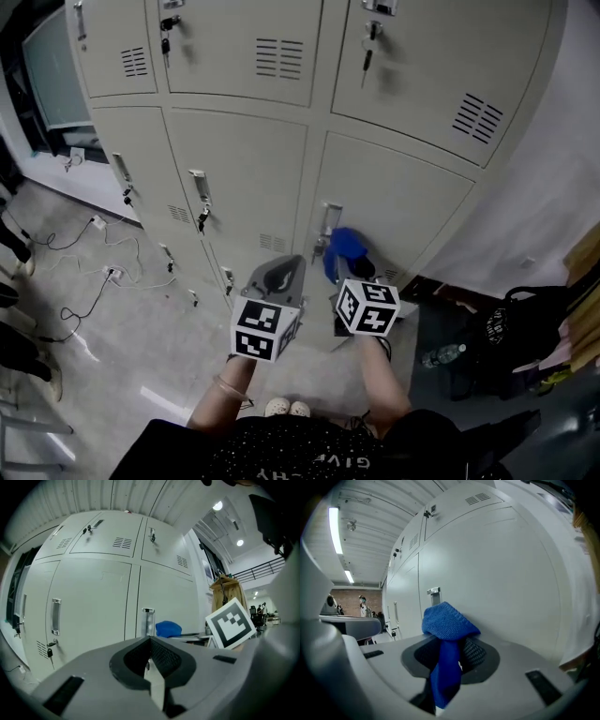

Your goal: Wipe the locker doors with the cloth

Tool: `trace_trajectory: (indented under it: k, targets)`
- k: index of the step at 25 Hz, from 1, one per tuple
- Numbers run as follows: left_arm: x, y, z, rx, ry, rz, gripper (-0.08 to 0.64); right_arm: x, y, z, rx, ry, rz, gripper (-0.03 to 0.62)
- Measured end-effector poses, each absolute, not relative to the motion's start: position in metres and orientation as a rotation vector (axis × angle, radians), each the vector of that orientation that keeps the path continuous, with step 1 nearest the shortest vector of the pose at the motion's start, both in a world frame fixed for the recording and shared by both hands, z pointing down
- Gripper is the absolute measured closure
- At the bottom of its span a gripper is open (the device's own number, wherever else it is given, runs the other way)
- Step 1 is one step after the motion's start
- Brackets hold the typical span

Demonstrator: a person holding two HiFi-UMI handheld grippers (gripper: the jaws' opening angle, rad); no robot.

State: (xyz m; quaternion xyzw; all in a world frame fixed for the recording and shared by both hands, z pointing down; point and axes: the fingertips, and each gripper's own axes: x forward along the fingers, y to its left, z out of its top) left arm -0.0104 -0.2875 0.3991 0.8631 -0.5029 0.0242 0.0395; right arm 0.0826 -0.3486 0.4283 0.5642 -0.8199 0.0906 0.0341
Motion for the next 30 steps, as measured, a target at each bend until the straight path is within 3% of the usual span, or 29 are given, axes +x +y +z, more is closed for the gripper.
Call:
trace_trajectory:
  k: [13,30]
  targets:
    - [-0.024,-0.283,0.404,2.642,-1.548,0.103,0.554,0.065,-0.368,0.444,1.769,-2.480,0.240,0.488]
    - [0.046,-0.289,0.415,2.759,-1.335,0.145,0.554,0.168,-0.350,0.453,1.981,-2.319,0.267,0.488]
